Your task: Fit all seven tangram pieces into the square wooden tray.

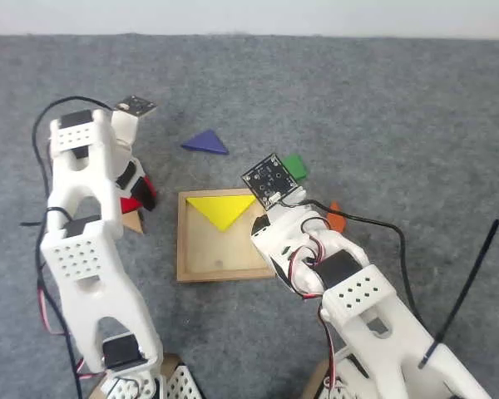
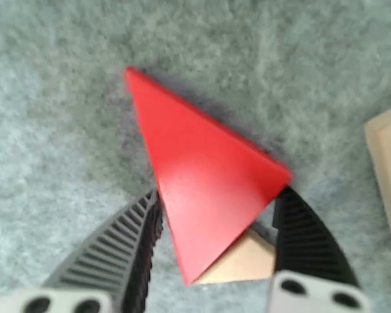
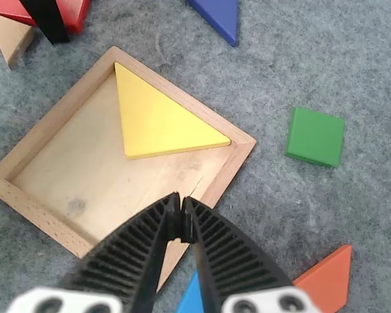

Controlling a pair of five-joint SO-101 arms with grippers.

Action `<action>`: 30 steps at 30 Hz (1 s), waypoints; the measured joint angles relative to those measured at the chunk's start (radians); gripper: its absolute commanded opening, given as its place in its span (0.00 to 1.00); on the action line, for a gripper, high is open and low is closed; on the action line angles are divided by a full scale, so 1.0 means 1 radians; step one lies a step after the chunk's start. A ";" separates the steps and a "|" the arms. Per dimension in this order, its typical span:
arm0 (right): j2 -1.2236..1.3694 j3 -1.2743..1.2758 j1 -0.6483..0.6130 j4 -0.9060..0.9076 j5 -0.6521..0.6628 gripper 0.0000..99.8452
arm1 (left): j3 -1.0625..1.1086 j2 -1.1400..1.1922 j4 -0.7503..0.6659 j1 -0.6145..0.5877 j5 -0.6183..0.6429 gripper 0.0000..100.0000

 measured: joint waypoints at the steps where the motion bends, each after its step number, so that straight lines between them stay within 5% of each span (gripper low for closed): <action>1: 0.000 0.000 0.000 0.000 0.000 0.01 | -0.002 0.000 0.008 0.005 0.005 0.20; 12: 0.000 0.000 0.000 0.000 0.000 0.01 | -0.132 0.002 0.193 0.018 0.014 0.08; 21: 0.000 0.000 0.000 0.000 0.000 0.01 | -0.172 -0.034 0.215 0.021 0.038 0.07; 24: 0.000 0.000 0.000 0.000 0.000 0.01 | -0.173 -0.112 0.216 0.029 -0.072 0.07; 30: 0.000 0.000 0.000 0.000 0.000 0.01 | -0.173 -0.141 0.098 0.069 -0.493 0.10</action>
